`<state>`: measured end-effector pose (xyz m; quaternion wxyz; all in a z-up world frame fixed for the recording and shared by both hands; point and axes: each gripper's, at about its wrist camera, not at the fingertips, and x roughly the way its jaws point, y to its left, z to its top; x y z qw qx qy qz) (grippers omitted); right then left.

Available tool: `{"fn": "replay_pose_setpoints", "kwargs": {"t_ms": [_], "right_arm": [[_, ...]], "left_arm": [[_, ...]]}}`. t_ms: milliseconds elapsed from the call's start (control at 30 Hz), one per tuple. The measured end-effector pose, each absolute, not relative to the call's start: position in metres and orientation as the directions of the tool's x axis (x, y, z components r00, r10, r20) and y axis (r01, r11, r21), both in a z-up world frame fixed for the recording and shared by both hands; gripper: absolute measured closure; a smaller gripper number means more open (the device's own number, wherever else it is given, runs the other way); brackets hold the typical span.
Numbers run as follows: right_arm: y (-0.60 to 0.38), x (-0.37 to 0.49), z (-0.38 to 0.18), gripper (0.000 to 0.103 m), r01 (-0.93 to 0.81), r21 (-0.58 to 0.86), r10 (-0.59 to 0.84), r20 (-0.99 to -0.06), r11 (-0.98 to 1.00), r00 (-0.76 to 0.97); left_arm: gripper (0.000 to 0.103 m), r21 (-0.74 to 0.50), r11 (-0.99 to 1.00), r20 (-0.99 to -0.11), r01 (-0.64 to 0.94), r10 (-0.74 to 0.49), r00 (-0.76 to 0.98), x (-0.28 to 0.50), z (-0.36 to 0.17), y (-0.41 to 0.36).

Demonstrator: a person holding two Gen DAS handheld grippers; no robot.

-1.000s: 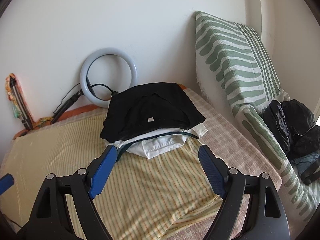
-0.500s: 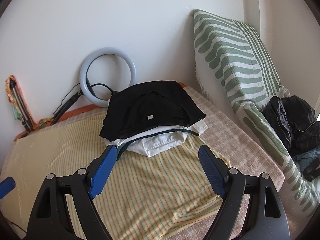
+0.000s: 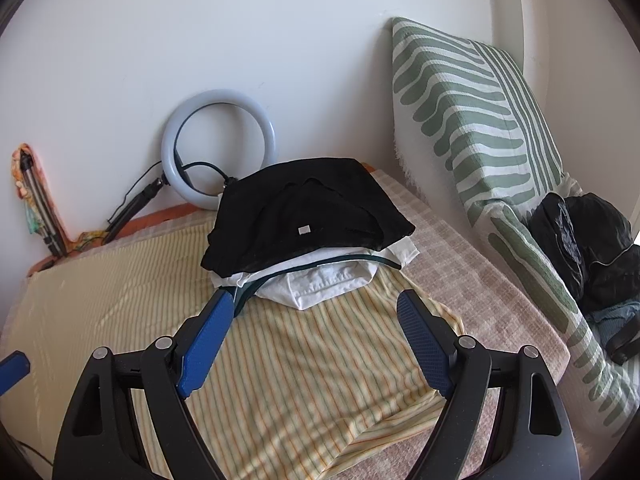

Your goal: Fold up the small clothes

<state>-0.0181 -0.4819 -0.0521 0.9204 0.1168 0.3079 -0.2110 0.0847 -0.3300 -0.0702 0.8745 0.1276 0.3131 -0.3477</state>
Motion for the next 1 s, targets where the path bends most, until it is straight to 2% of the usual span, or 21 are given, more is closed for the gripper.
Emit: {"fn": "replay_pose_setpoints", "kwargs": {"t_ms": [1000], "right_arm": [[-0.4826,-0.0220,-0.0546,0.019,0.470,0.098,-0.316,-0.618,0.877,0.720]], "left_arm": [[0.000,0.012,0.706,-0.636,0.708,-0.541,0.550,0.0806,-0.0685,-0.3275]]}}
